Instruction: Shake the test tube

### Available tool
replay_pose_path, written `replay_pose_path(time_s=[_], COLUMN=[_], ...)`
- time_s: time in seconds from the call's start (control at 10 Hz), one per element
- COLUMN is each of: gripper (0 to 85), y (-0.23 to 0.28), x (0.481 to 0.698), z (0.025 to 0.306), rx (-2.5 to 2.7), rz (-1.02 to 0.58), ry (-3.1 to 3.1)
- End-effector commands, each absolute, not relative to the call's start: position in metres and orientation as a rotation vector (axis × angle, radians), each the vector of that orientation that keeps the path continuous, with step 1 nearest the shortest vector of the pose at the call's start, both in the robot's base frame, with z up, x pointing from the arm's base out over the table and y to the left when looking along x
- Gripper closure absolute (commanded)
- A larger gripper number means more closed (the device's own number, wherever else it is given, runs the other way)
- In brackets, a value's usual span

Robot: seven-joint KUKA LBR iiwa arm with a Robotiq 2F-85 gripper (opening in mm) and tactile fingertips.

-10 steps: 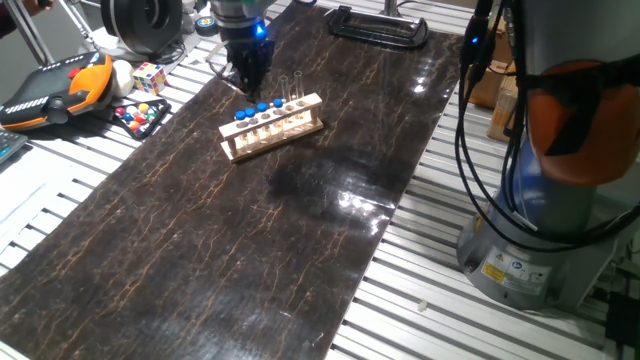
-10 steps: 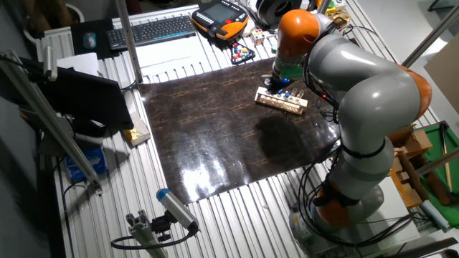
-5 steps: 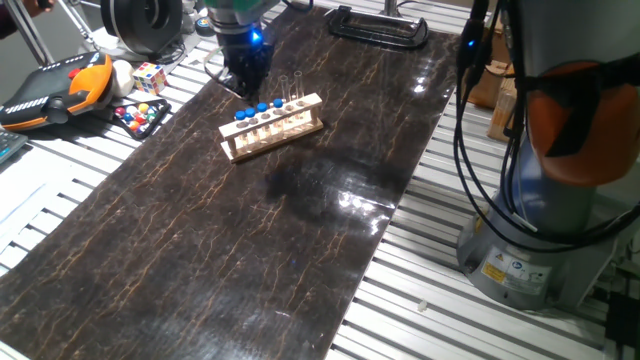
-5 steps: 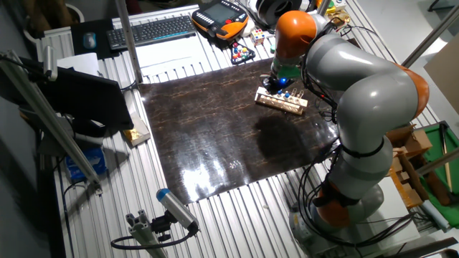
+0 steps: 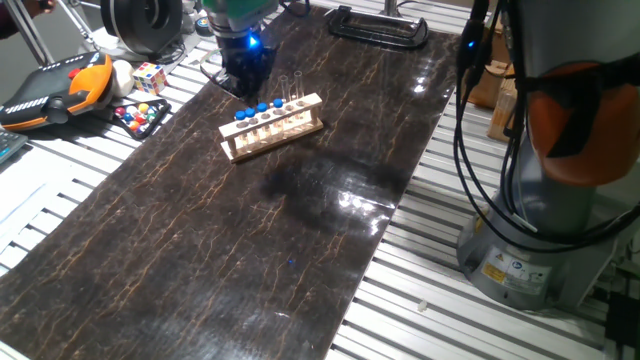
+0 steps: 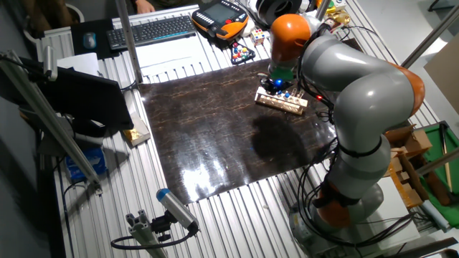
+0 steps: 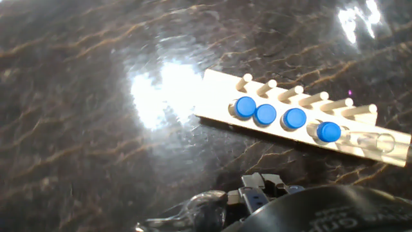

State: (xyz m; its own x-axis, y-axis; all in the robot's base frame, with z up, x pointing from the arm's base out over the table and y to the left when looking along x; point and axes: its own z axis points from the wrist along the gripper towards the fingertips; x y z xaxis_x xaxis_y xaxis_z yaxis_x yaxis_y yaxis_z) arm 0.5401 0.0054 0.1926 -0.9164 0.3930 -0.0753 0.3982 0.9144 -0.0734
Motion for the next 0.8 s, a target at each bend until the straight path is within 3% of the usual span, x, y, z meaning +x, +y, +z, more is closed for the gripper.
replay_pose_path(time_s=[0.0, 0.7], gripper=[84.3, 84.3], y=[0.0030, -0.0011], x=[0.5411, 0.5455], z=[0.1893, 0.1822], rx=[0.873, 1.571], rz=[-0.119, -0.061], ry=[2.966, 2.678])
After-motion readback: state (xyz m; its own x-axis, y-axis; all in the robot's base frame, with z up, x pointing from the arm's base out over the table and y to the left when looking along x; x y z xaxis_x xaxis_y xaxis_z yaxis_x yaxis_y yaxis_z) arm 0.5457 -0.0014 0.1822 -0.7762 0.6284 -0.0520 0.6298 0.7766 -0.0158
